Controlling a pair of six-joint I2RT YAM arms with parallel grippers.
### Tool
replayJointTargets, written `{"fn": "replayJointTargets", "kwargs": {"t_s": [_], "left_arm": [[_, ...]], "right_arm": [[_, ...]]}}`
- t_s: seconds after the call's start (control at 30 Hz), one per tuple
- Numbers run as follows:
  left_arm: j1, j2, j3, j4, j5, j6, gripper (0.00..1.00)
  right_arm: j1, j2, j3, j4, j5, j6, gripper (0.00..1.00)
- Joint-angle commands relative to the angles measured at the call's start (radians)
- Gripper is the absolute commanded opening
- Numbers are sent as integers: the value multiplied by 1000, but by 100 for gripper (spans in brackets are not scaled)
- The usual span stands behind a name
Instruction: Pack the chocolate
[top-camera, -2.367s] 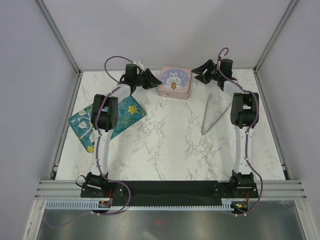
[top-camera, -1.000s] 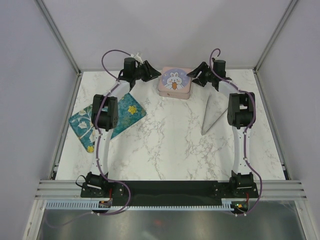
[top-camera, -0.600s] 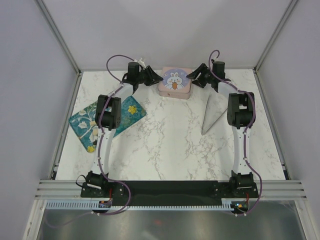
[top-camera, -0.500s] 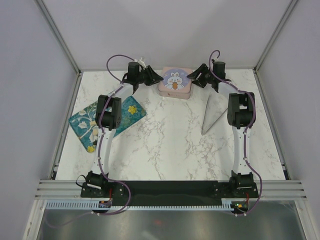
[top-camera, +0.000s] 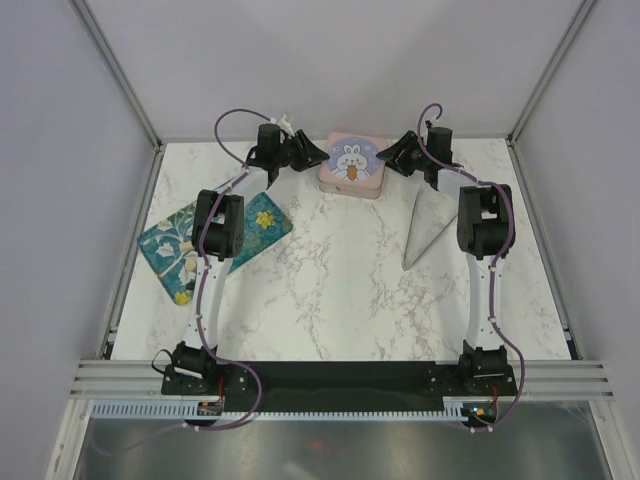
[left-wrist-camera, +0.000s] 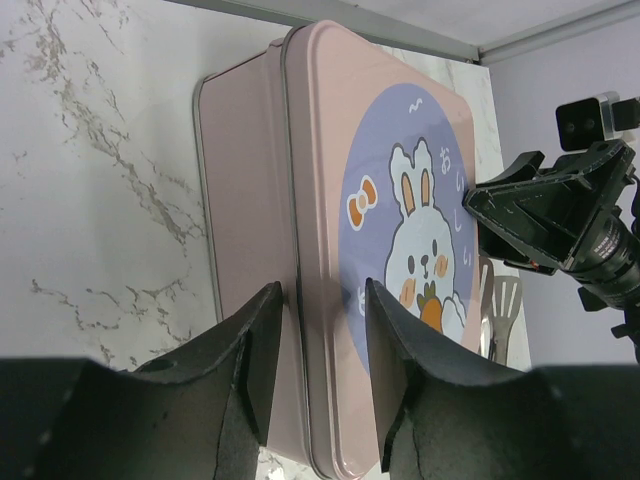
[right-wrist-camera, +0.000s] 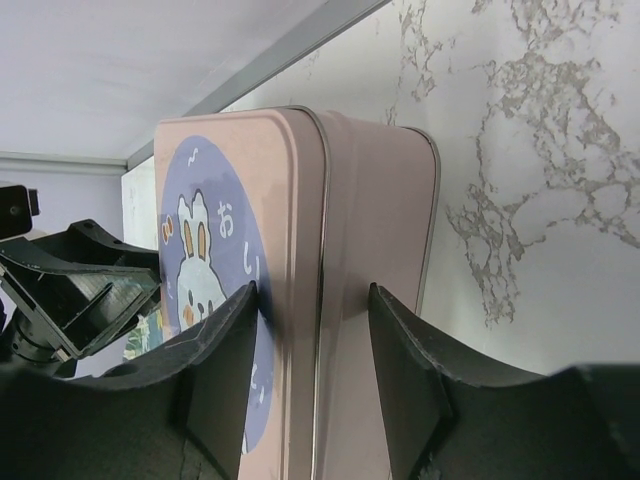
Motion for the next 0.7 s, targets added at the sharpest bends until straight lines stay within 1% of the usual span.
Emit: {"fn": "replayJointTargets", "kwargs": {"t_s": [0.0, 0.1, 0.2, 0.33, 0.43, 0.47, 0.57, 0.6, 0.67], "left_arm": [[-25, -50, -25, 36, 32, 10, 47], [-7, -64, -32, 24, 29, 12, 48], [4, -68, -29, 25, 16, 7, 48], [6, -19, 26, 24, 35, -14, 49], [4, 11, 44, 25, 37, -34, 48], [4, 23, 41, 25, 39, -37, 48], [4, 37, 40, 27, 40, -42, 47], [6, 42, 41, 27, 42, -40, 47], [6, 47, 40, 25, 40, -42, 46]], "right_arm": [[27, -20, -26, -48, -12, -40, 45], [27, -3, -8, -44, -15, -43, 42], [27, 17, -11, -9, -12, 0, 39], [34, 52, -11, 34, 7, 49, 35], [44, 75, -9, 22, 32, 72, 30], [49, 81, -2, 1, 46, 71, 26], [63, 95, -17, -22, 84, 80, 23], [66, 105, -20, -30, 92, 94, 19], [75, 116, -20, -50, 113, 105, 16]]}}
